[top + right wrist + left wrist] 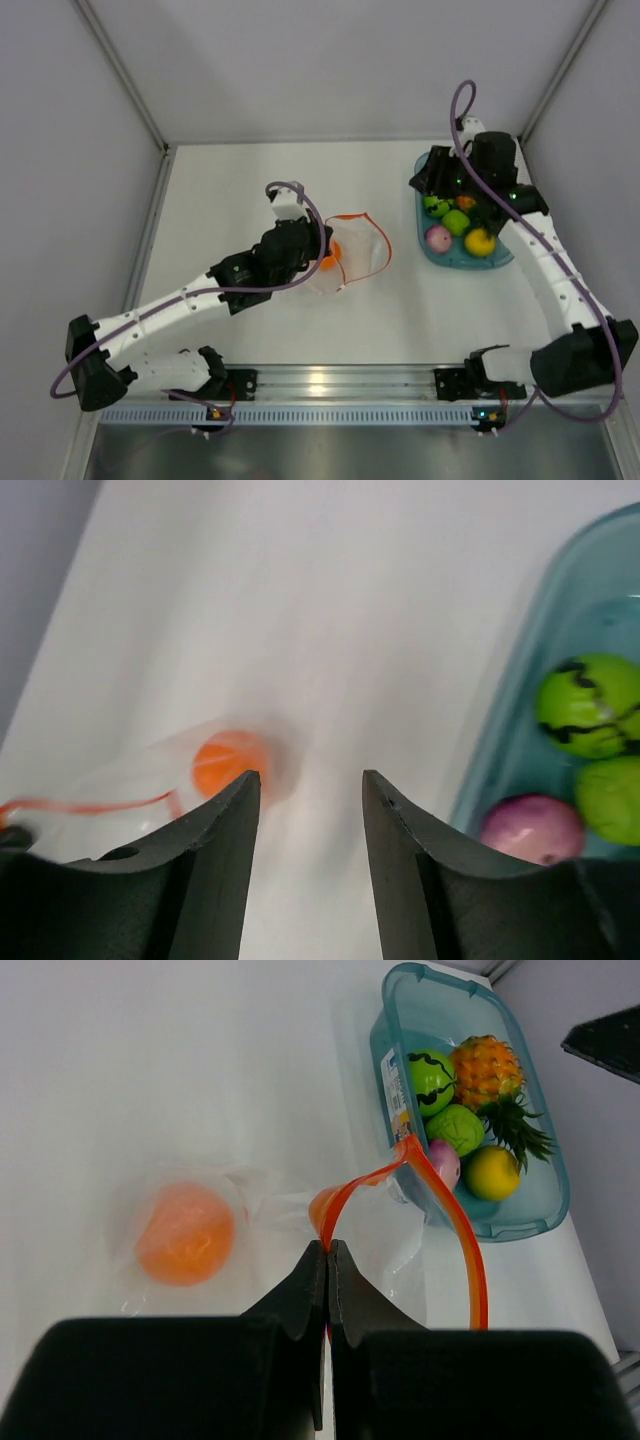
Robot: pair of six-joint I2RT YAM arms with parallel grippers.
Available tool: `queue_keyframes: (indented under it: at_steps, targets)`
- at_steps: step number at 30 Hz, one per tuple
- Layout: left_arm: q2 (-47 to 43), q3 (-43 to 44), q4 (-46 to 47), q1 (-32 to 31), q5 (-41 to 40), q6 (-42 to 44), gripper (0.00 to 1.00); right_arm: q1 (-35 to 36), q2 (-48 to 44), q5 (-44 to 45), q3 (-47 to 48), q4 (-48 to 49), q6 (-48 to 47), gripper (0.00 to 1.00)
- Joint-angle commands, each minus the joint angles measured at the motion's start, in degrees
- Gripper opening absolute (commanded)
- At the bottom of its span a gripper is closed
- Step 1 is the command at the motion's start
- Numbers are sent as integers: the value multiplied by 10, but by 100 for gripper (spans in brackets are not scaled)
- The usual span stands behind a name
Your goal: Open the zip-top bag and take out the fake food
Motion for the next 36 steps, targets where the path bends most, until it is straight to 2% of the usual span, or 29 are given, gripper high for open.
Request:
queue_keyframes:
  at_steps: [1,6,10,13,19,22,28,32,36]
  targets:
    - [13,25,17,3,-10,-4,0,89,-69,-65,-75,71,36,46]
    - [17,9,36,4,-13,-43,0,202,-140,-20,-165,152,96,43]
    - [3,-28,81,4,-15,-84,0,294,-143,74,-194,181,153,37]
    - [-5,-54,115,4,-19,-110,0,335,-128,138,-218,197,199,35]
    - [-16,-83,155,2,-36,-169,0,383,-90,247,-248,241,275,31]
    - [-24,-113,189,-2,-43,-191,0,398,-65,279,-239,246,292,31]
    - [-24,-122,196,-14,-58,-233,0,425,-15,355,-219,254,309,28]
    - [-27,-131,195,-18,-54,-287,0,430,35,367,-217,266,316,28]
    - [-27,-127,201,-22,-44,-300,0,431,72,366,-226,297,314,27]
